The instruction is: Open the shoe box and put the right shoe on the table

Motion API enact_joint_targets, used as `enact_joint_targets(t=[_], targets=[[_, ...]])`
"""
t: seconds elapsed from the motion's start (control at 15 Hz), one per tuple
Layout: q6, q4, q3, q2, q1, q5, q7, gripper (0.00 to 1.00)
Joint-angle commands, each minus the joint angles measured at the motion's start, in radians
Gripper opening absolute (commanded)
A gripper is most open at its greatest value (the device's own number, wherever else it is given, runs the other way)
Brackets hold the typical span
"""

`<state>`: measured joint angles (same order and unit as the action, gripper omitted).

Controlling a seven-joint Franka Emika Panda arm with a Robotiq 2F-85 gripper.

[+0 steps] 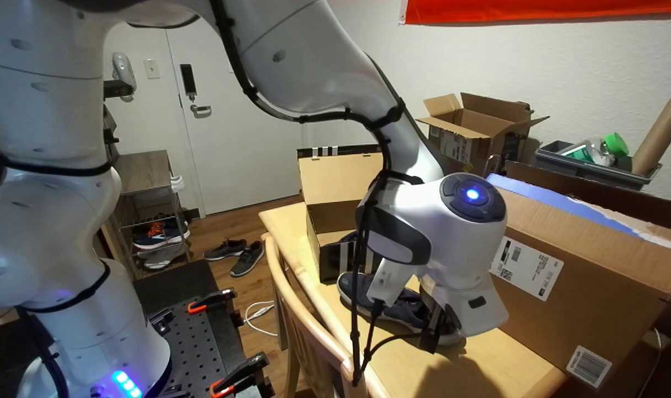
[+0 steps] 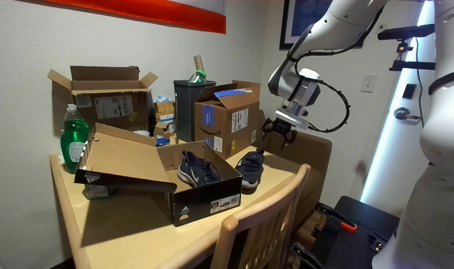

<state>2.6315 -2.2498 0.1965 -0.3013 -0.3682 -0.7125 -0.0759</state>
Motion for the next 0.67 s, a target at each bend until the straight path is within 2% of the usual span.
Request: enact_joint_targets(t=[0.0, 0.2, 0.27, 0.6], targets=[[-0.048, -0.047, 0.012, 0.116, 0.009, 0.063, -0.026, 1.0], [-0.075, -0.035, 0.012, 0.156, 0.017, 0.124, -0.025, 1.0], [-0.04, -0.01, 0.01, 0.101, 0.015, 0.099, -0.003, 1.0], [-0.042, -0.01, 0.01, 0.098, 0.016, 0.103, -0.001, 1.0]])
